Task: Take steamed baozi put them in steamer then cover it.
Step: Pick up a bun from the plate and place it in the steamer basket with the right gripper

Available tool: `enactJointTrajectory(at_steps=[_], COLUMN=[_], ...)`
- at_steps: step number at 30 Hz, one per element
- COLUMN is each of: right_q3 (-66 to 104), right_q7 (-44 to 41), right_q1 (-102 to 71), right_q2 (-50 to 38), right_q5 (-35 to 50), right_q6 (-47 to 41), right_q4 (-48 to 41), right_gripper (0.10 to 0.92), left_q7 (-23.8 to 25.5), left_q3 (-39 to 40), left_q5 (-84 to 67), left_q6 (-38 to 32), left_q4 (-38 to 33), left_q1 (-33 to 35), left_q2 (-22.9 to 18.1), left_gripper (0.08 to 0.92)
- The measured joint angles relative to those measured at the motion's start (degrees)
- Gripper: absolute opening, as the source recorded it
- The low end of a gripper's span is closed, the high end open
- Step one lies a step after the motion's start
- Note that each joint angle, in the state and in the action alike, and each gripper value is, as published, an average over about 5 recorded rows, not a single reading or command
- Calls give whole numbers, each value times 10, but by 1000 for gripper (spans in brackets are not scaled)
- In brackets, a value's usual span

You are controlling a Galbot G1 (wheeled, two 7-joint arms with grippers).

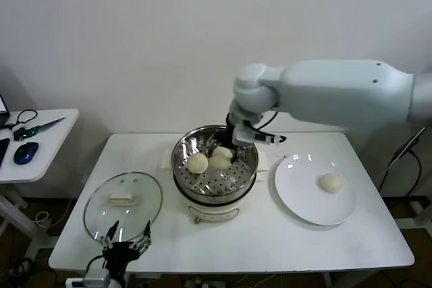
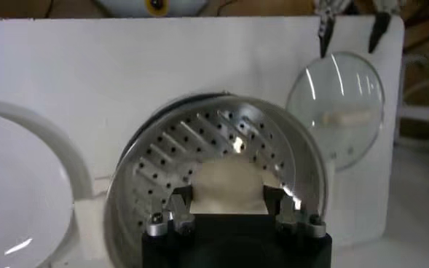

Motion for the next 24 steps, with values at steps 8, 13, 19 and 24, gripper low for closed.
enactJointTrajectory(at_steps=[8,13,19,24], right_q3=[-4,-6,-7,-7], right_q7=[7,11,14,16], right_q1=[-51,-74,-90,-92], right_q2=[23,34,47,53], right_q5=[-48,-62,-74,-77], right_q6=[13,16,17,17], right_q4=[-21,-35,-49,-56], right_gripper=[653,653,673,779], left_q7=[0,-1,-1,-1], left_q3=[0,0,0,0], left_q5=[-2,-2,-2,-2], left_q6=[-2,-3,-4,-4], left_q4=[-1,-1,-1,-2], left_q1=[5,6,6,6], left_q2=[0,1,1,1], left_gripper=[823,823,823,823])
